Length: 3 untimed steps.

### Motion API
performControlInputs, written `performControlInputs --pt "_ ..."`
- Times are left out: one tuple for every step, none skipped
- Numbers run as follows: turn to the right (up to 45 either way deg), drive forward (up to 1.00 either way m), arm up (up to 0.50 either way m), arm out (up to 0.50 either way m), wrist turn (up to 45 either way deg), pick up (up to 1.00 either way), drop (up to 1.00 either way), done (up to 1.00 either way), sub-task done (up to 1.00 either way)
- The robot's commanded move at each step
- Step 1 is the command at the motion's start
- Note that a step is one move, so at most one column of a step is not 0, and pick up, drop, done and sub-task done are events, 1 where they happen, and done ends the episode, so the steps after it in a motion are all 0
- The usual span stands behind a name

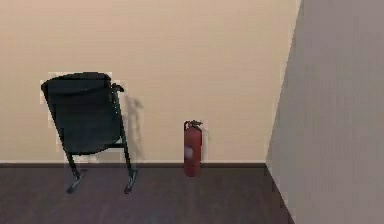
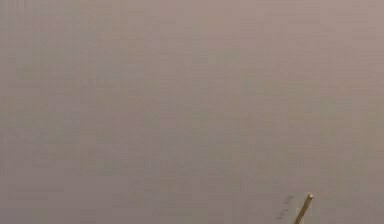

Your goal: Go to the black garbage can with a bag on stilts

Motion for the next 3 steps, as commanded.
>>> performControlInputs --pt "0.0 0.85 0.0 0.0 0.0 0.0 0.0 0.0 0.0" --pt "-45.0 0.0 0.0 0.0 0.0 0.0 0.0 0.0 0.0" --pt "0.0 0.0 0.0 0.0 0.0 0.0 0.0 1.0 0.0"
